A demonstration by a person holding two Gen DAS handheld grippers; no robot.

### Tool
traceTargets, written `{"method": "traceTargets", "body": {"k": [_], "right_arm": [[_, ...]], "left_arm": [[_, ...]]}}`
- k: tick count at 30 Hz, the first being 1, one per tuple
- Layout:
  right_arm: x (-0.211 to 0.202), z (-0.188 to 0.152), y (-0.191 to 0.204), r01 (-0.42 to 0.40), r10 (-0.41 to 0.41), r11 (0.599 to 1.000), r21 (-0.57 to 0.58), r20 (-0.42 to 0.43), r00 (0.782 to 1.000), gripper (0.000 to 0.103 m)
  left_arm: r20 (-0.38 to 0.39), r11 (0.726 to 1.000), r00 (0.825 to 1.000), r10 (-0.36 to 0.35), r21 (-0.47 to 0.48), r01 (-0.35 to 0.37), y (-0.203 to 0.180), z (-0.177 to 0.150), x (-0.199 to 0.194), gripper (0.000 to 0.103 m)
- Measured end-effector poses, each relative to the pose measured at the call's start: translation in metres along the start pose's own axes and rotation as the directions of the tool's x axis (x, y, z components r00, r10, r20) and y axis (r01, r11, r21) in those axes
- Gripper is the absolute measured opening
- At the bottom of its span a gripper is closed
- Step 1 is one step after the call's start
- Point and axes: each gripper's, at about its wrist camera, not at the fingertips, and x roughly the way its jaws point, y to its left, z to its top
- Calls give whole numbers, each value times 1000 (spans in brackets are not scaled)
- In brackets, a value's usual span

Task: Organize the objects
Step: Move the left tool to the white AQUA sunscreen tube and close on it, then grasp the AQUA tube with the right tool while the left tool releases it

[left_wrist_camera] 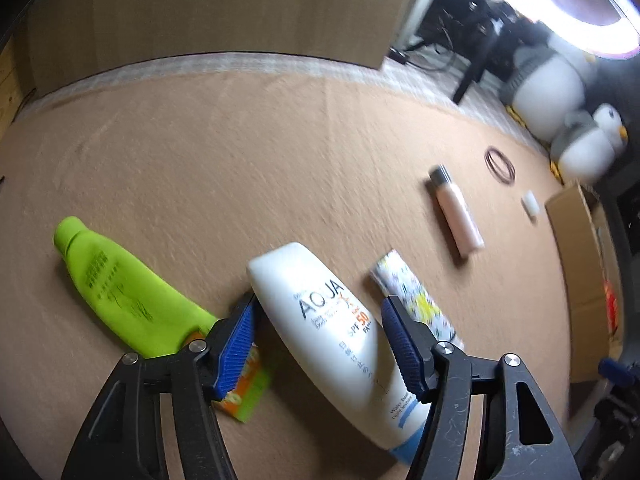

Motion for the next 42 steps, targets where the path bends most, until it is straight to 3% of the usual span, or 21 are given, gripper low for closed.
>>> {"method": "traceTargets", "body": {"k": [7, 11, 16, 25, 33, 42], "right_arm": [[4, -2, 8, -47, 47, 999, -3, -9, 999, 66], [8, -5, 8, -83, 83, 996, 32, -6, 996, 67], [20, -2, 11, -184, 186, 980, 71, -26, 982, 69], [62, 28, 46, -340, 347, 938, 72, -123, 930, 69], [106, 50, 84, -374, 373, 927, 39, -226, 900, 69], [145, 57, 98, -385, 384, 921, 58, -290, 877, 69]], "left_arm": [[-2, 996, 999, -52, 70, 52, -21, -37, -14, 65], [-4, 990, 991, -135, 44, 135, -20, -55, -25, 65], [25, 982, 982, -186, 41, 185, -10, -70, -53, 69], [6, 973, 973, -232, 10, 232, 9, -67, -57, 70], [-21, 959, 959, -283, -10, 283, 14, -64, -47, 70], [-45, 951, 950, -309, -25, 308, 13, -59, -34, 69]]}}
